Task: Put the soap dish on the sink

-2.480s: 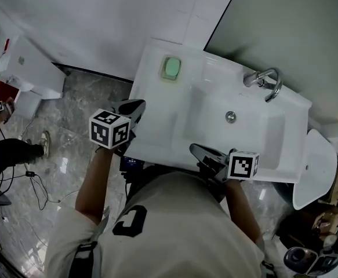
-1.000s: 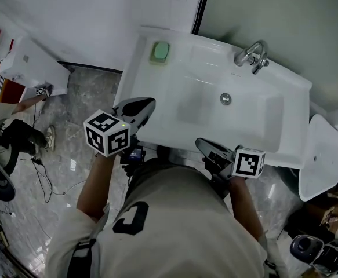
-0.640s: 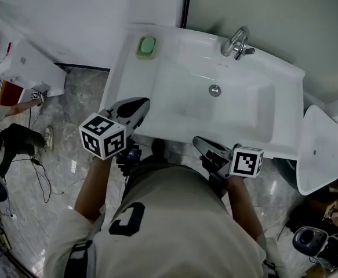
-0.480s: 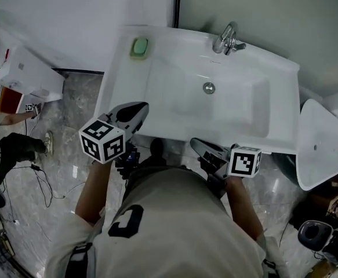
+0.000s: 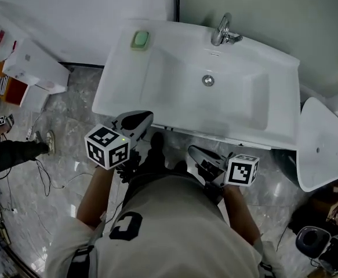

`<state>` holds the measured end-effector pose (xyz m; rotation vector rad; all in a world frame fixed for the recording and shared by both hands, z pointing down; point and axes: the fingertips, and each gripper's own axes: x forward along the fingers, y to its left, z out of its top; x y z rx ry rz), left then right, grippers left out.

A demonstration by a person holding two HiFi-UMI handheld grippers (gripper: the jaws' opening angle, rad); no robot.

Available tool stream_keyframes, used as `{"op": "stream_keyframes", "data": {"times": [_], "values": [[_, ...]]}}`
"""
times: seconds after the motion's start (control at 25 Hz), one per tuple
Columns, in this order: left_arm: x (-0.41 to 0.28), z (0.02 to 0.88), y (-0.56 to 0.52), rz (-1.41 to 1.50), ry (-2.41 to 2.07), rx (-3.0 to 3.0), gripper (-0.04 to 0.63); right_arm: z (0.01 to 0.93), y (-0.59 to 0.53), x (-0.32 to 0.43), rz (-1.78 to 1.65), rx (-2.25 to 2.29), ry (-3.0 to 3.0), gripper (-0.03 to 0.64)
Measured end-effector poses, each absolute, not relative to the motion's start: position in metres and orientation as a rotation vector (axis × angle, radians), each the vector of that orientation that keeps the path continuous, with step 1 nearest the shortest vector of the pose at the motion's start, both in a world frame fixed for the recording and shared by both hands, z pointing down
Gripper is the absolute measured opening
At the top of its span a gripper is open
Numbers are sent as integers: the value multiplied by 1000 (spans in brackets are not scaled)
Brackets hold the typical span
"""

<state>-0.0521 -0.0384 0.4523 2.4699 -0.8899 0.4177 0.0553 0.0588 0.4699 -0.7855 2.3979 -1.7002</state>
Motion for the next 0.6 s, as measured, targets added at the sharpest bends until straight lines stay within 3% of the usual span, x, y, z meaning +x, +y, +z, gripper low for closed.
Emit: {"op": "stream_keyframes", "data": {"times": [0.6], "values": [[-147, 456, -10, 399, -1130, 2325, 20, 467, 79, -7, -1744, -600, 2523, 9]]}}
